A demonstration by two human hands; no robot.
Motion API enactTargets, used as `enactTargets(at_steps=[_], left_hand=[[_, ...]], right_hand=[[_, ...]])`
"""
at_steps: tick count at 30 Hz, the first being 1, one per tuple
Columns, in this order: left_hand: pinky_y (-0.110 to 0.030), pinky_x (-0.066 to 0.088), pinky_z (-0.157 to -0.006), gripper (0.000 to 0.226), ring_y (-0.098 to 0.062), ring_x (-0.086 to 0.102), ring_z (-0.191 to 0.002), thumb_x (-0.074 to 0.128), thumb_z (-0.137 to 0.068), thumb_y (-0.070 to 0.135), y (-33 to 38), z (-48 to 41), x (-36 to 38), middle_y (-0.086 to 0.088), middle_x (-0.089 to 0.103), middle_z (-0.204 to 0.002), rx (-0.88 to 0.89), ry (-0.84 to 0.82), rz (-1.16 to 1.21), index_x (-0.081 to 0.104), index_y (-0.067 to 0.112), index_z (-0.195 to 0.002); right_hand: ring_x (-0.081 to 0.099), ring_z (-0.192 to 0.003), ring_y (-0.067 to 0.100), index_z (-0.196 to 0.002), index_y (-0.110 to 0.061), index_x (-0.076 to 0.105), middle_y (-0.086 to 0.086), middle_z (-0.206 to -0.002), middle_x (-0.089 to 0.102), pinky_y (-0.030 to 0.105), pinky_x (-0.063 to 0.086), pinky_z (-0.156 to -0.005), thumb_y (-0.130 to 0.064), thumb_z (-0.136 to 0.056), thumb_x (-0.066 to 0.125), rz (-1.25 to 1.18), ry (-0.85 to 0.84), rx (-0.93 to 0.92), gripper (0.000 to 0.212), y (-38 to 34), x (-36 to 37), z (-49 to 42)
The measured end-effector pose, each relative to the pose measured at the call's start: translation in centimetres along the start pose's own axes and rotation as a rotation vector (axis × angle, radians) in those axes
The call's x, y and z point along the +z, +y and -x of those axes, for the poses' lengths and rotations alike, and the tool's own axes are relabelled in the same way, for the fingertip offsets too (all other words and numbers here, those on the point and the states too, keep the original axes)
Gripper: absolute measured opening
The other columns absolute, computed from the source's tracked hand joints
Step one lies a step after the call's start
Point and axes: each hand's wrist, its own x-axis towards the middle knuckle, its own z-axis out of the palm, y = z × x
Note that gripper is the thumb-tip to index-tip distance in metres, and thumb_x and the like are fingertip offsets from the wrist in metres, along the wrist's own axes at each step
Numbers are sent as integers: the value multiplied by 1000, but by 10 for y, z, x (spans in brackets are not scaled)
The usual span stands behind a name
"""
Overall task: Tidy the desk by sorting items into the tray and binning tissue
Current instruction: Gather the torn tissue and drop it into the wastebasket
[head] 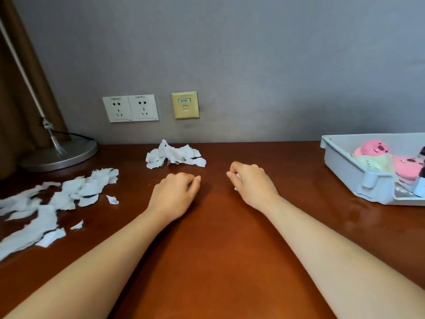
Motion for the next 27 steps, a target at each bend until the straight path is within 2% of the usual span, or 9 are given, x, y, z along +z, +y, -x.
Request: enactTargets(at_steps=[3, 6, 10, 12, 14, 17, 20, 23, 27], left_hand=[[-34, 37, -61, 47, -32, 57, -70, 35, -98, 39, -28, -17, 0, 0, 47, -58, -198, 124, 70, 39, 17, -56], [-34, 35, -61, 45, -37, 57, -75, 35, -97, 34, -48, -37, 1, -6, 52, -64, -312, 256, 141, 40, 17, -55], [-37, 37, -65, 33, -39, 58, -84, 36, -96, 33, -68, -63, 5, -16, 63, -81, -406, 386, 134, 46, 18, -67], [-38, 39, -71, 24, -38, 57, -96, 41, -95, 32, -77, -75, 10, -16, 63, -96, -432, 374, 98, 55, 14, -86], [-40, 41, -81, 22, -35, 50, -111, 48, -93, 30, -85, -84, 14, -14, 56, -114, -417, 310, 80, 54, 13, -107], [-45, 34, -100, 50, -33, 36, -128, 54, -90, 37, -92, -91, 19, -12, 39, -137, -423, 122, -19, 40, 14, -131], [-44, 32, -102, 50, -31, 36, -130, 48, -92, 43, -94, -93, 23, -10, 43, -139, -414, 23, -122, 41, 14, -133], [-43, 35, -100, 42, -32, 39, -126, 46, -95, 36, -93, -90, 22, -12, 48, -134, -394, 45, -122, 48, 11, -128], [-41, 39, -96, 31, -33, 44, -120, 45, -97, 21, -90, -80, 16, -16, 51, -126, -371, 65, -55, 52, 7, -123]], right_hand=[[64, -89, 30, -96, -15, 54, 7, -90, 69, 36, 49, -72, -31, -101, 37, -39, 15, -56, 24, -21, 22, -24], [64, -90, 35, -98, -15, 54, 10, -91, 70, 39, 50, -75, -31, -100, 36, -71, 55, -89, 24, -36, 40, -47], [58, -97, 34, -105, -17, 54, 6, -100, 68, 35, 38, -70, -33, -99, 40, -54, 137, -87, 23, -42, 54, -77], [50, -109, 24, -112, -19, 54, -1, -113, 59, 34, 38, -78, -37, -94, 48, -38, 129, -140, 26, -41, 63, -90], [39, -121, 21, -127, -23, 47, -3, -128, 47, 34, 35, -93, -43, -89, 55, 16, 42, -174, 44, -38, 71, -99], [38, -126, 24, -139, -26, 36, -1, -138, 40, 38, 33, -100, -43, -86, 58, 12, -65, -125, 59, -36, 77, -106], [47, -116, 27, -132, -22, 44, 2, -126, 53, 37, 39, -93, -36, -91, 54, 33, -53, -104, 45, -36, 76, -105], [53, -107, 29, -114, -18, 56, 3, -116, 58, 35, 41, -82, -28, -94, 50, 24, -34, -103, 23, -39, 71, -98], [56, -105, 35, -108, -17, 59, 7, -113, 63, 35, 39, -76, -22, -96, 45, 46, -61, -61, 19, -43, 63, -86]])
